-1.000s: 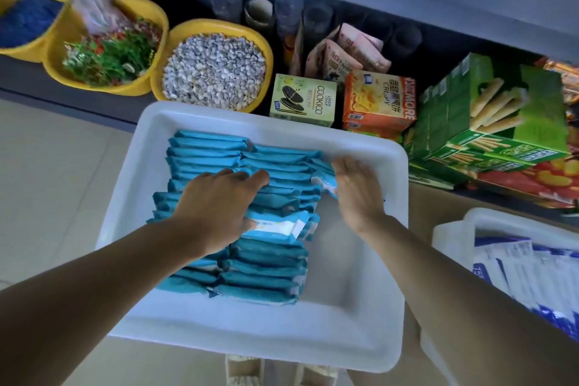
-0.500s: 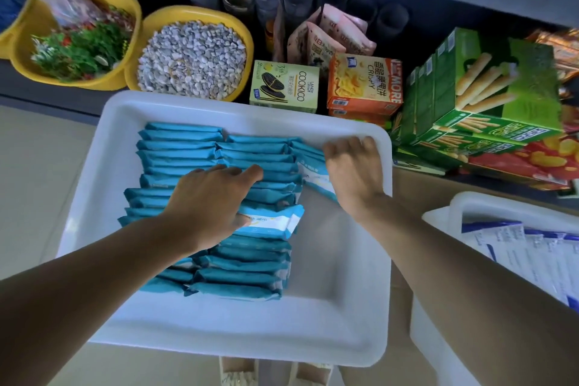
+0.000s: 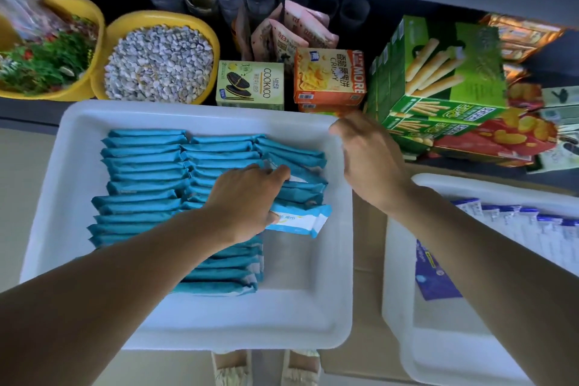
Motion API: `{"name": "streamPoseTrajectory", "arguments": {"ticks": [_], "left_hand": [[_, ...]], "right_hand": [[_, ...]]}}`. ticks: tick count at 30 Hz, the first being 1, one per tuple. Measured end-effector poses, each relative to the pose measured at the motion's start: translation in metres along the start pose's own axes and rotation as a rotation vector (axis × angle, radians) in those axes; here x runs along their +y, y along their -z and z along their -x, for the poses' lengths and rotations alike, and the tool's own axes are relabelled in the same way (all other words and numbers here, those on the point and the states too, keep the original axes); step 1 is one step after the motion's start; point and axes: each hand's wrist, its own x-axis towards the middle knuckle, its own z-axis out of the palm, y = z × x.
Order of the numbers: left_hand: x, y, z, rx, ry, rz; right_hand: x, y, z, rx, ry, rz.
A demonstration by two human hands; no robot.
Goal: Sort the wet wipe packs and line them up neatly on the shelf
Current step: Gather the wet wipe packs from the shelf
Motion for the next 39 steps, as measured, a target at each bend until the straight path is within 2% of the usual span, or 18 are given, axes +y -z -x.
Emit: {"name": "streamPoseTrajectory", "arguments": {"ticks": [5, 8, 14, 18, 23, 25, 28, 34, 39], "left_hand": [[0.024, -0.012, -0.032, -0.109, -0.012, -0.109], [0.022, -0.023, -0.040, -0.196, -0.076, -0.183], [0.025, -0.033, -0.047, -0.113, -0.146, -0.289], [0.019, -0.034, -0.046, -0.094, -0.095, -0.163], [0.001, -0.017, -0.042, -0.103, 0.091, 0.114], [-0.007, -0.011, -0.039, -0.098, 0.111, 0.180], [-0.012, -0.005, -0.032, -0.095, 0.098, 0.259], [-0.010, 0.002, -0.015, -0.045, 0.031, 0.345], [-0.026, 0.007, -0.005, -0.120, 0.008, 0.515]], "right_hand": [[0.015, 0.012, 0.009, 0.037, -0.093, -0.110], [0.016, 0.009, 0.017, 0.027, -0.105, -0.147], [0.012, -0.001, 0.023, -0.039, -0.107, -0.157], [0.006, -0.001, 0.023, -0.016, -0.084, -0.181], [-0.017, -0.012, 0.033, -0.137, 0.086, -0.003], [-0.027, -0.014, 0.035, -0.212, 0.114, 0.024], [-0.038, -0.017, 0.036, -0.320, 0.091, 0.060], [-0.053, -0.010, 0.030, -0.366, 0.041, -0.023], [-0.072, 0.002, 0.046, -0.390, -0.075, -0.022]]}}
